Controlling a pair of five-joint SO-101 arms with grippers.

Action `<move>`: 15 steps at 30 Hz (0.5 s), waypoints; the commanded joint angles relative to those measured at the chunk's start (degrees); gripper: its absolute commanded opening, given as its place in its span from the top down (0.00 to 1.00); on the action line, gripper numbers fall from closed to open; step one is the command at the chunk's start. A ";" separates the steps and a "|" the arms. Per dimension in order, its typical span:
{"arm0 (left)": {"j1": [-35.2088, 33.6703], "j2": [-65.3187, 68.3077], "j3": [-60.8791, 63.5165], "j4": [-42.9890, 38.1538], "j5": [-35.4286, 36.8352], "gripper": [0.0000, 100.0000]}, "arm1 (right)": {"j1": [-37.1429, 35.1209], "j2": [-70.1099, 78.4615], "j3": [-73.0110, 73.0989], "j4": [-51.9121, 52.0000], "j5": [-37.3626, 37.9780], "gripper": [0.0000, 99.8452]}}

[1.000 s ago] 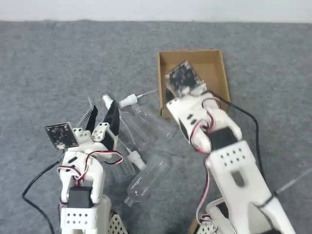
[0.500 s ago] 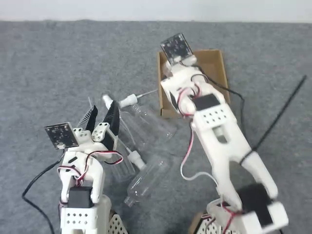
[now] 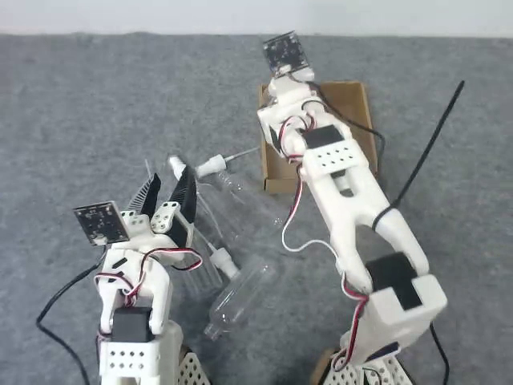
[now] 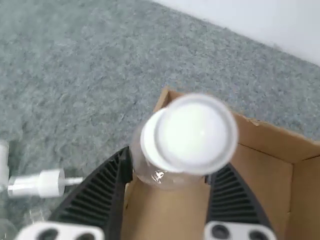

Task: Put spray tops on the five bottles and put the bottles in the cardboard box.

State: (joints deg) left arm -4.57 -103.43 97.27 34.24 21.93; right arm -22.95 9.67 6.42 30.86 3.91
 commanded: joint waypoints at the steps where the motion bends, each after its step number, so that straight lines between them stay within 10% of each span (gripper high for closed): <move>1: -0.18 -1.05 -0.75 0.35 -0.44 0.81 | 1.63 1.19 -7.47 -1.36 -3.08 0.88; 15: 0.09 -1.05 -0.75 1.05 -0.44 0.81 | 2.07 7.34 -10.73 -4.53 -3.08 0.88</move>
State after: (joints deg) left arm -4.48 -103.43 97.27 35.12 21.93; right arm -21.89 17.67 0.00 29.36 1.36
